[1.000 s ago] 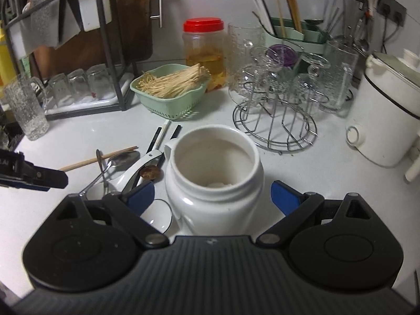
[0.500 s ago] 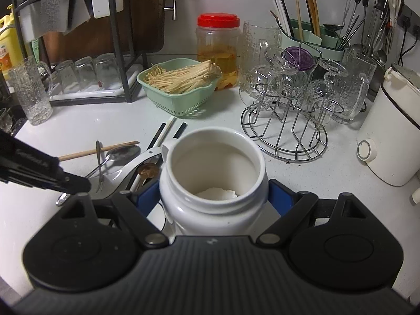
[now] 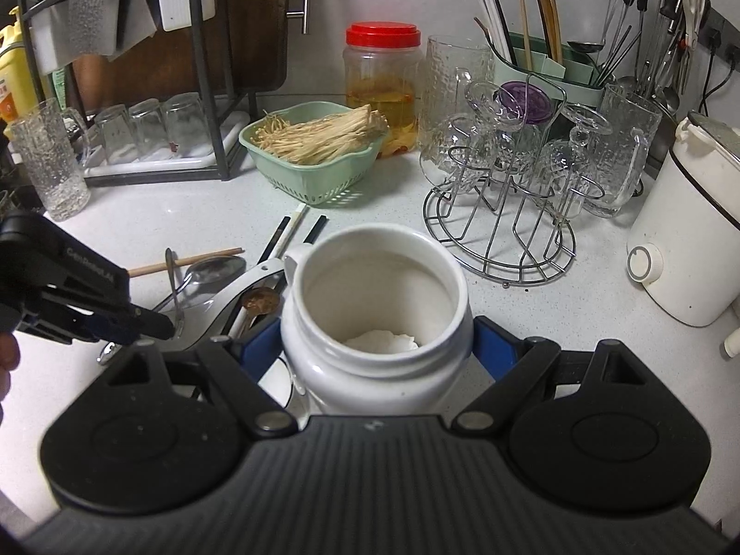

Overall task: Organize utensils
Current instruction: 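Grasp the grey rice paddle with the left gripper, then lift the grey rice paddle and drop it into the white jar, then move the left gripper to the long white stick and grasp it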

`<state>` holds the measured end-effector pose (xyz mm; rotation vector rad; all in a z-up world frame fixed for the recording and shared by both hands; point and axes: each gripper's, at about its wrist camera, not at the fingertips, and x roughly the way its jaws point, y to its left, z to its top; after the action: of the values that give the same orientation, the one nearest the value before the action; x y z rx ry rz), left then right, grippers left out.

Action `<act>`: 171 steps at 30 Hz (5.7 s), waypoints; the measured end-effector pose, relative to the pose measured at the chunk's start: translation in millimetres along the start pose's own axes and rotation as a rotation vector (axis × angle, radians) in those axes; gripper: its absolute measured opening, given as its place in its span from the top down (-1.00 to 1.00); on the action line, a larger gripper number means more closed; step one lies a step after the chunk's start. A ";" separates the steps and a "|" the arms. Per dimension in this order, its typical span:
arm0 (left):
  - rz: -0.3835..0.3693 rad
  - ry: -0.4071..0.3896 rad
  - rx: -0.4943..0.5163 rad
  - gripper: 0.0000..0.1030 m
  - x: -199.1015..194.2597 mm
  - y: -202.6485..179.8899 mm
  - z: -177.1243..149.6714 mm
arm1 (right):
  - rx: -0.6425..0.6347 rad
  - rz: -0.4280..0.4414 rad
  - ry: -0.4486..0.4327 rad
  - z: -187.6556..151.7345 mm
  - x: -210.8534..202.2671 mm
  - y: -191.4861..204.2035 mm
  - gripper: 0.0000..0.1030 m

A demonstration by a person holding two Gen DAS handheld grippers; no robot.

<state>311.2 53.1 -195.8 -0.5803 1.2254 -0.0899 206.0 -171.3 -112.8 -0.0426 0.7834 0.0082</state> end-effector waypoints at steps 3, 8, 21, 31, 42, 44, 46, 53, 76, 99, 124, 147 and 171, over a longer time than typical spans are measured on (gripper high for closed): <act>-0.006 0.024 -0.005 0.81 4.0 1.8 0.2 | 0.011 -0.010 0.008 1.6 1.1 1.4 -0.74; 0.010 0.025 0.052 0.90 0.5 -4.7 4.0 | 0.016 -0.013 0.005 2.6 2.8 1.7 -0.74; 0.081 0.043 0.250 0.90 -35.0 -36.0 15.3 | 0.014 -0.017 -0.030 4.5 10.1 4.3 -0.74; 0.095 0.019 0.400 0.90 -72.0 -59.4 17.3 | -0.005 -0.001 -0.030 8.4 14.7 4.1 -0.74; 0.095 0.068 0.457 0.90 -108.1 -75.3 28.2 | -0.026 0.017 -0.014 11.9 16.7 3.6 -0.74; 0.099 0.086 0.483 0.90 -117.2 -83.3 33.4 | -0.038 0.027 -0.015 11.6 16.4 3.3 -0.74; 0.110 0.098 0.526 0.90 -127.5 -95.1 39.4 | -0.050 0.038 -0.014 11.7 16.3 3.0 -0.74; 0.154 0.152 0.716 0.90 -153.0 -150.1 50.4 | -0.085 0.072 -0.019 12.2 16.3 2.3 -0.74; 0.299 0.344 1.194 0.90 -61.8 -263.3 15.1 | -0.099 0.103 -0.052 9.3 15.2 1.2 -0.74; 0.185 0.343 1.307 0.78 -20.8 -285.3 -26.0 | -0.094 0.101 -0.070 7.0 14.7 1.4 -0.75; 0.009 0.067 0.886 0.60 -105.8 -186.7 11.7 | -0.062 0.081 -0.034 11.5 18.6 2.4 -0.74; -0.127 0.009 0.553 0.60 -84.4 -43.6 -34.4 | -0.085 0.088 0.033 20.4 24.0 -5.3 -0.74; -0.277 0.214 1.246 0.39 12.9 -121.7 -96.7 | -0.112 0.123 0.128 25.4 22.2 -55.9 -0.74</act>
<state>257.5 -91.2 -171.1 0.3735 1.0433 -1.0836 240.9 -226.3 -108.4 -0.1024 0.9120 0.1672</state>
